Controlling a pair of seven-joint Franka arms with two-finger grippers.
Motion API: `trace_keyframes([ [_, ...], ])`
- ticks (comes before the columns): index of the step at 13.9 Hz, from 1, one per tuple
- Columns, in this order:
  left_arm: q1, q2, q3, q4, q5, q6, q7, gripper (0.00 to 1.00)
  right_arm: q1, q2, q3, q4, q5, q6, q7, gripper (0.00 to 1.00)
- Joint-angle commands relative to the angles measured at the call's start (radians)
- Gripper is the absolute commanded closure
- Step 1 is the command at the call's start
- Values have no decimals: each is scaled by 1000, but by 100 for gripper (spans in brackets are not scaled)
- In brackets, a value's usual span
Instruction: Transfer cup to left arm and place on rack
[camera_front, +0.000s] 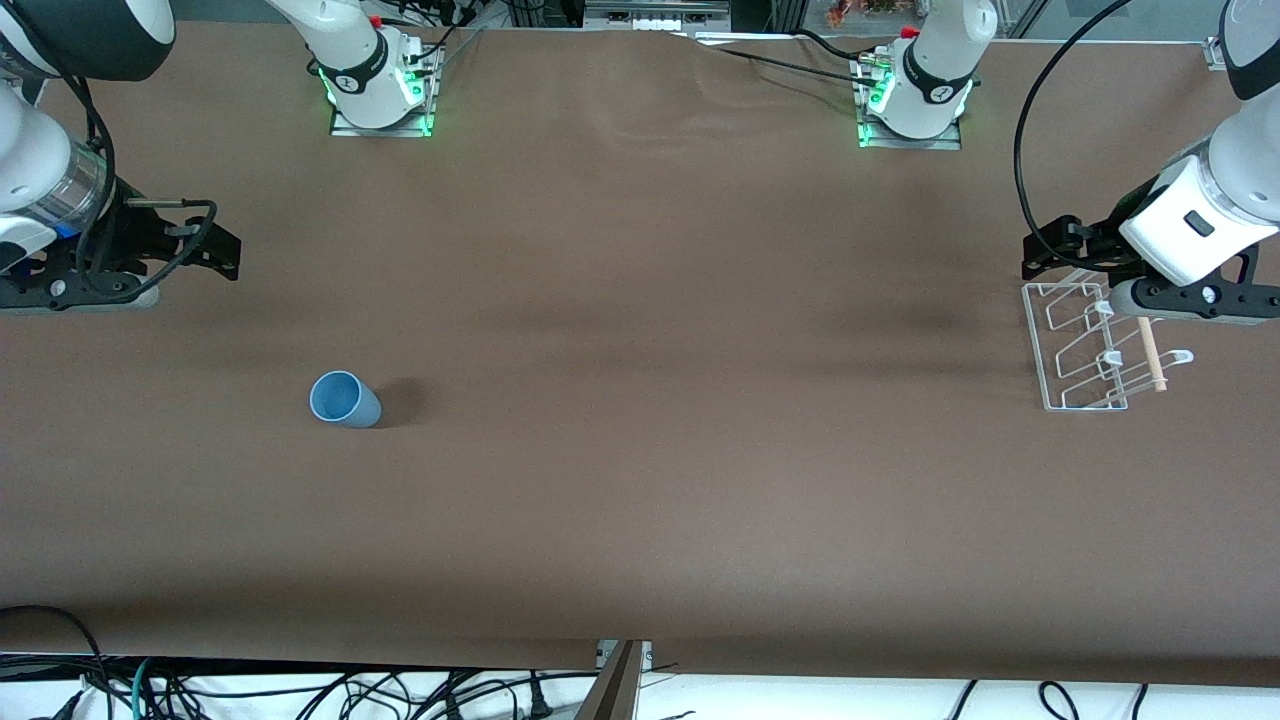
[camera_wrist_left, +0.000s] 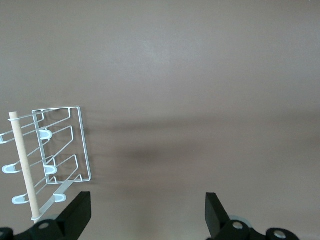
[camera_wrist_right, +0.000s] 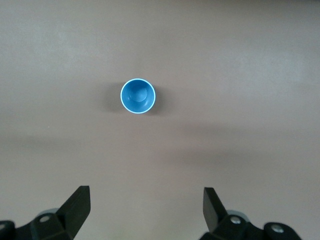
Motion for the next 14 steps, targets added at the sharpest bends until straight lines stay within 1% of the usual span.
trace_keyframes([
  [1, 8, 7, -6, 21, 19, -27, 1, 0, -5, 17, 2, 37, 7, -21, -9, 0],
  [7, 2, 13, -9, 21, 24, -21, 4, 0, -5, 19, 2, 37, 7, -17, -11, 0],
  [12, -1, 11, -16, 21, 8, -23, 2, 0, -8, 40, 1, 36, 7, -14, 0, 0],
  [14, -1, 11, -16, 21, 8, -24, 7, 0, -15, 77, 1, 34, 7, -2, 3, 0],
])
